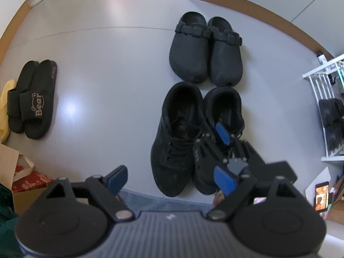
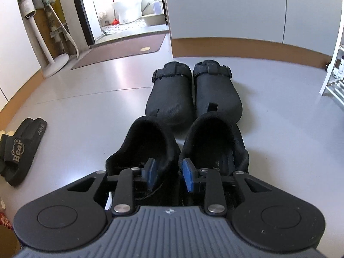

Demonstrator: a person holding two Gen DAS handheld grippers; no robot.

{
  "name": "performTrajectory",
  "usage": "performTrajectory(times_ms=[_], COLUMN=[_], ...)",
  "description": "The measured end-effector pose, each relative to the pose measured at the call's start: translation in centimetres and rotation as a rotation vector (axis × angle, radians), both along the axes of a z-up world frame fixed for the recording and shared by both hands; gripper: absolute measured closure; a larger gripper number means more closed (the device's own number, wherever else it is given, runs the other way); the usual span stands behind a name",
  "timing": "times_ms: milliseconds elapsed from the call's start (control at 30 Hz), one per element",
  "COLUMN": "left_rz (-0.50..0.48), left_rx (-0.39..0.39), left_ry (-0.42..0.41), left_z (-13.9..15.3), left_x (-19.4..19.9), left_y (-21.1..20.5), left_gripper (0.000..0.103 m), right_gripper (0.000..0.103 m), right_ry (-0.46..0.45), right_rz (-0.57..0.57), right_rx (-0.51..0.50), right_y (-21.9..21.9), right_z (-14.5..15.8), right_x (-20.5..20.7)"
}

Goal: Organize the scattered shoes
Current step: 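Close the right tool on both black sneaker heels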

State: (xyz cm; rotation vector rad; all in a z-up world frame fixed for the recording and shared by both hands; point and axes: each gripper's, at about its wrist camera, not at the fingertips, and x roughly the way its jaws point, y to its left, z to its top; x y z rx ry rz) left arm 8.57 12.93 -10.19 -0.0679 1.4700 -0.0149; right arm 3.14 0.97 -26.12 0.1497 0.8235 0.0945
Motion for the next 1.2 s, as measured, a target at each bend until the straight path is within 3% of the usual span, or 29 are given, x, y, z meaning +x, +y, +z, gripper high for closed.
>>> performTrajectory(times_ms=[100,167,267,600,800,933,1133,1200], left_rz=[0.001,-0.001,0.000,-0.002,-0.001,0.005,-0.001,0.004], left_rx=[0.000,0.000,-0.002,-0.009,-0.009,-0.011,-0.016,-0.015], left_ry=[0.001,0.003,0.006,0.011,0.013,0.014,0.014,0.014], left_z=[0.0,-0.1,-0.2,-0.2,-0.2,-0.1,-0.1,0.0], left_x=[0.0,0.1,0.2,0.2,0.2,0.2,0.1,0.1], left_y=[0.0,-0.1,-0.1,0.0,0.2,0.5,0.4,0.5], left_gripper=[0.014,0.014,0.013,0.013,0.013,0.013,0.012,0.012], right_gripper=[0.070,0.053,0.039,0.039,0.040,0.048,0.049,0.055], right_ry=[0.021,0.046,0.068,0.087,0.105,0.113,0.127,0.131], right_rz=[-0.009,-0.009,-0.016,-0.026,-0.023,-0.009,0.004,0.009], right_rx=[0.008,0.021,0.039,-0.001,-0.026,-0.023,-0.044,-0.060], right_y=[-0.4,-0.4,-0.3,0.0,0.6,0.8,1.3,1.5], right_z=[-0.3,-0.6,-1.1,-3.0,-3.5,-4.1,-4.6,-4.7], right_x=[1.1,1.7,2.0,0.2,1.2,1.7,2.2,2.4])
